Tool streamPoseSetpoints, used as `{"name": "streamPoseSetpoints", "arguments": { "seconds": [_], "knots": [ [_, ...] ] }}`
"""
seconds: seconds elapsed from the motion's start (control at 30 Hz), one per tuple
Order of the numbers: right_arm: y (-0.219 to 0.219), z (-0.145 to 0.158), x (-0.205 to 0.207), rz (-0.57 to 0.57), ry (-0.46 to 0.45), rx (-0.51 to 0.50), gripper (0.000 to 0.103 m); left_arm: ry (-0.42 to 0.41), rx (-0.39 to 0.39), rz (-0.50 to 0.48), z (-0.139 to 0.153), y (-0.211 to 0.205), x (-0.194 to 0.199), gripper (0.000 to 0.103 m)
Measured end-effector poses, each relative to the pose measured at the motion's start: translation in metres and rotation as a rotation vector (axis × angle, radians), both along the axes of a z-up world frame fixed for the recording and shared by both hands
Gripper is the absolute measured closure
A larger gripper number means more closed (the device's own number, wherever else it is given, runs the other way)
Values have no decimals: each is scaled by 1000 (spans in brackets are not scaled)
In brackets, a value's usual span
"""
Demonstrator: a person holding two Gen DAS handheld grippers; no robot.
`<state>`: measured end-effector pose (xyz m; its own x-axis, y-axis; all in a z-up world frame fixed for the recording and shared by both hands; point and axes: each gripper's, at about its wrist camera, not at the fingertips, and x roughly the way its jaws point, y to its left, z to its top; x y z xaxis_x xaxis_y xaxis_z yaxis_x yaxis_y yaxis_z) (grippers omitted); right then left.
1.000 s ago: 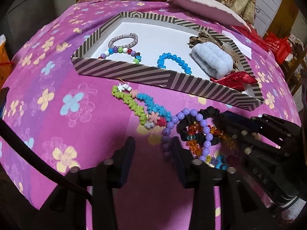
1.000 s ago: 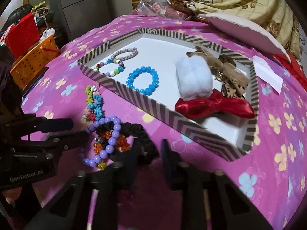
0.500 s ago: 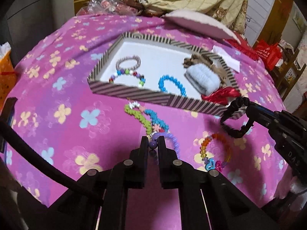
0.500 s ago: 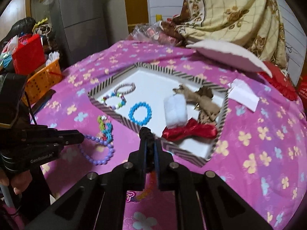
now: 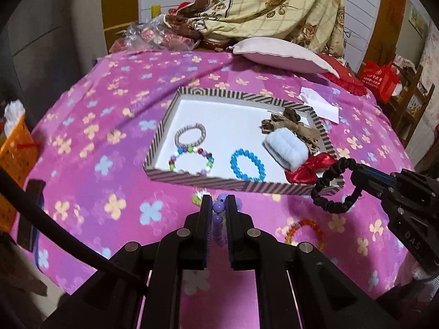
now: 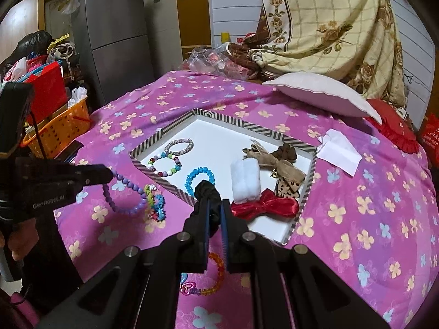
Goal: Organize jewelry
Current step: 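Carry the purple bracelet and black scrunchie into the tray and open both tools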
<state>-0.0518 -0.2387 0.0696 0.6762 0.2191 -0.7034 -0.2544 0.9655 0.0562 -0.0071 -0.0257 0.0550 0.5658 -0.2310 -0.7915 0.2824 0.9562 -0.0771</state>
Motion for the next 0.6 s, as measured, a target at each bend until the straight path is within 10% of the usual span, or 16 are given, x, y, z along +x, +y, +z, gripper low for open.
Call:
{"name": "streamPoseSetpoints", "arguments": {
  "seconds": [0.6],
  "knots": [
    [1, -19, 63, -11, 53, 50, 96, -18, 78, 3, -2, -22, 71, 97]
  ]
}}
